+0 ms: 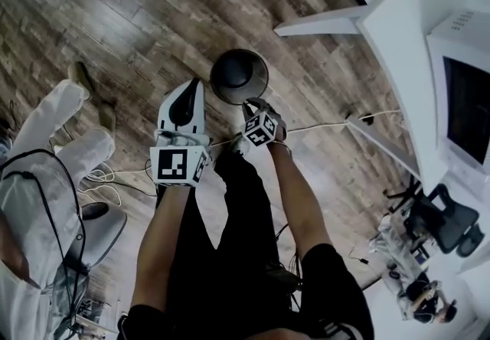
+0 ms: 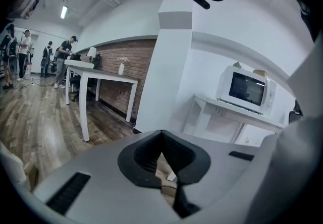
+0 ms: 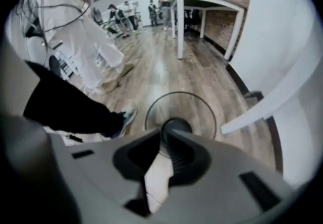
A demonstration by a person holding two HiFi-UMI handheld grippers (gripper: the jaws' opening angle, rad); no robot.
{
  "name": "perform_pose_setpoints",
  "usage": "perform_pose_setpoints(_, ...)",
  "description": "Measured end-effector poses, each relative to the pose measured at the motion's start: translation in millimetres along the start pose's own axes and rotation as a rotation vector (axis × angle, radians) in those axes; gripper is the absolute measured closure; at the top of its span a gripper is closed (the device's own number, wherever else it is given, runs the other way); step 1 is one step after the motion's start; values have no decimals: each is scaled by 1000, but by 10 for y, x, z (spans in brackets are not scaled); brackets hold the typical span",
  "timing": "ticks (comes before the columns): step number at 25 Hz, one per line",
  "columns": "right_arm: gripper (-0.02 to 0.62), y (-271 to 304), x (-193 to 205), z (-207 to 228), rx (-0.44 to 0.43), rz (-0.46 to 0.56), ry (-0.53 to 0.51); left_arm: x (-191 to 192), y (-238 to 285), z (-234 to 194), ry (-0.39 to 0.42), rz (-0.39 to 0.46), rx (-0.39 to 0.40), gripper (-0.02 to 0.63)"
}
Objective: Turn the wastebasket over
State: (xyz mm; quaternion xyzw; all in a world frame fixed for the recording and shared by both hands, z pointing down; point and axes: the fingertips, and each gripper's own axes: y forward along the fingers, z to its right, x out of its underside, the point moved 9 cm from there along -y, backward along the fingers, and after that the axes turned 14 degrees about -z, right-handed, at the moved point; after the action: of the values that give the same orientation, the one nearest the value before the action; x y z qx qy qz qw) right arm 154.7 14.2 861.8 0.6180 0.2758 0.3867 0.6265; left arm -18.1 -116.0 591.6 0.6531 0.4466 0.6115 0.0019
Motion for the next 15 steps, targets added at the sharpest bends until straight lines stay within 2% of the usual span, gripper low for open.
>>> perform_pose_setpoints(3,546,-412,-8,53,14,46,155,-196,-133,174,-7,1,17,571)
perform_pose_setpoints(9,560,-1222,-3,151,-14,155,417,-618,-225,508,3,6,32,571)
perform_pose_setpoints(15,563,-2141,46,189,0,262,601,-1066,-498,849,45,15,83,571)
